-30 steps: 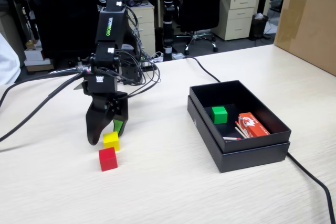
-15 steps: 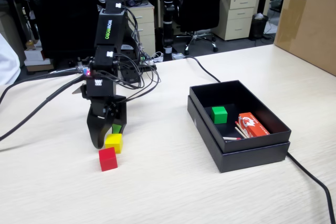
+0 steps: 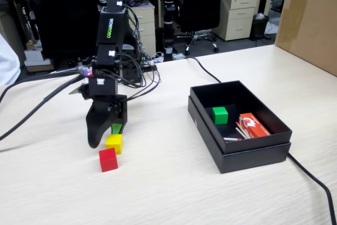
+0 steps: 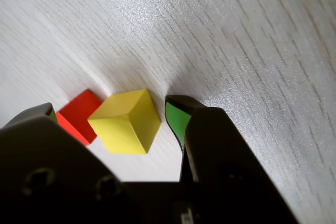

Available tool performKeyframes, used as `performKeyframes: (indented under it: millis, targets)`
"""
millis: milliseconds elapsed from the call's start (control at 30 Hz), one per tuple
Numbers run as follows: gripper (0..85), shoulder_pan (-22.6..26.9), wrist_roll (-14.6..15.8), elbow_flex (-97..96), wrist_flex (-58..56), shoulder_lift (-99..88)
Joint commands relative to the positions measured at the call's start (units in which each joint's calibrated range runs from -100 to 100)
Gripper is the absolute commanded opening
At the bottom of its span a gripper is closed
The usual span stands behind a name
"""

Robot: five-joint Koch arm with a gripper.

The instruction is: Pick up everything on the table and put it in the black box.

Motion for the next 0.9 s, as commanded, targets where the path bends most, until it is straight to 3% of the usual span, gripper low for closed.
performKeyframes:
  millis: [0, 600, 767, 867]
  targets:
    - [43.1, 1.03, -2.44, -0.43, -0.91, -2.67]
    - [42.0, 1.81, -4.88, -1.7, -1.6, -2.44]
    - [32.7, 1.51, -4.79, -1.7, -2.04, -2.33]
    - [32.2, 1.37, -4.74, -1.61, -2.04, -2.33]
